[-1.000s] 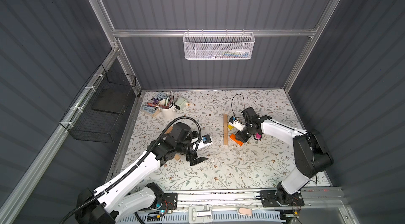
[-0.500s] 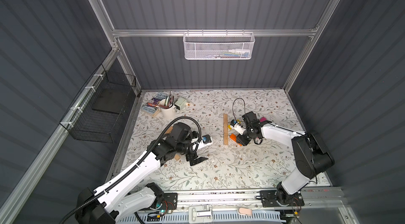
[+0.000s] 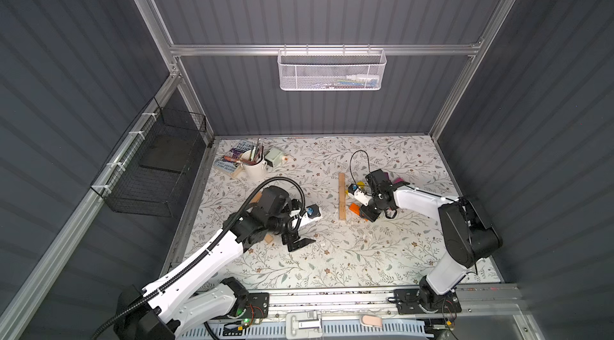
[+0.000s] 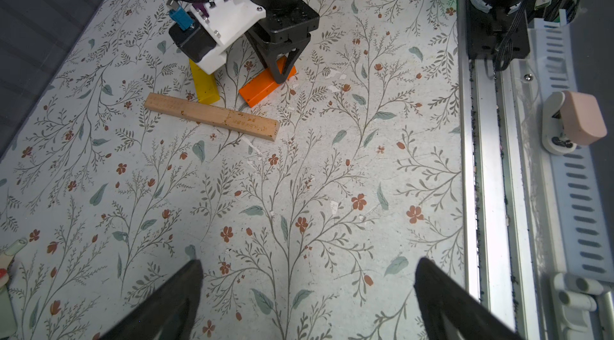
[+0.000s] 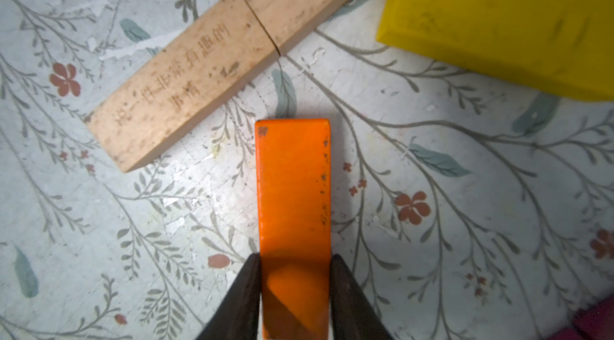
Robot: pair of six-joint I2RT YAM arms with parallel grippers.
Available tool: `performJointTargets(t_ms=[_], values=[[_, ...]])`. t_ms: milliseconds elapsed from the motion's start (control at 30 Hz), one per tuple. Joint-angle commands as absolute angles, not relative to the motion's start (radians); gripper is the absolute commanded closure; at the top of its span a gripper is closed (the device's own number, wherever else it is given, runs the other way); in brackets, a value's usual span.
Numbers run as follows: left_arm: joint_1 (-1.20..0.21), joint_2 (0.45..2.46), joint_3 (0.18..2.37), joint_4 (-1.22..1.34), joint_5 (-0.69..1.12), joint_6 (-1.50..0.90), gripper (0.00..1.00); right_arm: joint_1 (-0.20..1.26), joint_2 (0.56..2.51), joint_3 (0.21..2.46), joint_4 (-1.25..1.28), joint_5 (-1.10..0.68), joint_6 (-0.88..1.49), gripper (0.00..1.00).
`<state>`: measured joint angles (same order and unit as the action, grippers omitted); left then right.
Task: Assemble the letter k with building blocks
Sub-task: Assemble the building block at the center of the board.
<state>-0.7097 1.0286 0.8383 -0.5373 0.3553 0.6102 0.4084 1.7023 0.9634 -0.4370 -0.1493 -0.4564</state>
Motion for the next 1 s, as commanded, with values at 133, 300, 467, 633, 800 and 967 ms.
performJointTargets(t_ms=[133,300,467,633,800,967], values=[[-0.710,1.025,0.824,-0.543,0.342,0.630,0.00,0.410,1.738,1.023,-0.475,-0.136,-0.500,0.66],[-0.709,1.022,0.821,-0.546,0.336,0.639,0.00,0.408,1.751,1.037,-0.460,-0.141,-0.506,0.67],[-0.710,1.028,0.820,-0.545,0.336,0.647,0.00,0.405,1.767,1.056,-0.456,-0.148,-0.508,0.67],[-0.710,1.034,0.818,-0.544,0.336,0.650,0.00,0.395,1.770,1.061,-0.438,-0.167,-0.505,0.67],[-0.710,1.039,0.821,-0.543,0.337,0.653,0.00,0.388,1.785,1.070,-0.438,-0.174,-0.502,0.67],[-0.709,1.040,0.819,-0.544,0.337,0.656,0.00,0.384,1.798,1.080,-0.438,-0.181,-0.500,0.67]])
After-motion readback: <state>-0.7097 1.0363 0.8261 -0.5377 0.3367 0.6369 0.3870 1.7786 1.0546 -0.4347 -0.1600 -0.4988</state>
